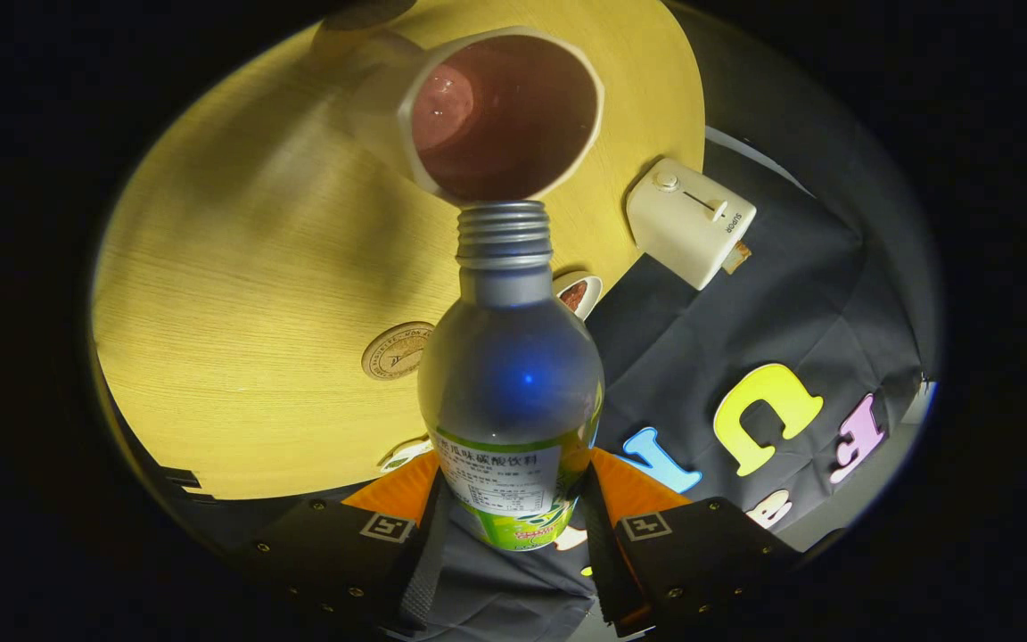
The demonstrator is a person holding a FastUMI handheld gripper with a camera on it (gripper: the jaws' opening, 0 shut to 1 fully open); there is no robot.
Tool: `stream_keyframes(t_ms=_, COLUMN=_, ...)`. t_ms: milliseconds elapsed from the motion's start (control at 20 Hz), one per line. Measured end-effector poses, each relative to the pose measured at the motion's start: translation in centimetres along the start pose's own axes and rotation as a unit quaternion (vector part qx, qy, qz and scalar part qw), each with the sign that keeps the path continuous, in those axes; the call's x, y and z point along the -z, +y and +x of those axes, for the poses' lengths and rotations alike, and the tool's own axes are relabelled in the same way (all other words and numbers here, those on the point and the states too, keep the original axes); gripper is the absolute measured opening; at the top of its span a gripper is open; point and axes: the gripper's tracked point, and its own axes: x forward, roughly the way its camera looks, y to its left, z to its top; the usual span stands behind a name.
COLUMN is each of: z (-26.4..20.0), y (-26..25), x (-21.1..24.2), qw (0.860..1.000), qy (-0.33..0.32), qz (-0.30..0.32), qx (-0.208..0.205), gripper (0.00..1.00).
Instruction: Take the bottle from table, then pour the juice into the cup, finally place the bottle on the coaster
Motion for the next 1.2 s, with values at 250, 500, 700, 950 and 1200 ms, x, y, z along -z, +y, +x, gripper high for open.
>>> stream_keyframes(t_ms=250, z=0.0, y=0.8, x=-1.0, qw=0.999, qy=-0.017, qz=0.036, qx=-0.022, gripper=0.69)
stream_keyframes(t_ms=500, z=0.2, y=3.2, x=-1.7, qw=0.993, qy=-0.039, qz=0.098, qx=-0.049, gripper=0.69)
stream_keyframes(t_ms=700, z=0.5, y=4.7, x=-2.4, qw=0.984, qy=-0.052, qz=0.157, qx=-0.070, gripper=0.69)
stream_keyframes(t_ms=950, z=0.5, y=5.9, x=-3.0, qw=0.965, qy=-0.073, qz=0.231, qx=-0.102, gripper=0.69)
stream_keyframes(t_ms=1200, z=0.0, y=7.0, x=-3.8, qw=0.931, qy=-0.097, qz=0.324, qx=-0.141, gripper=0.69)
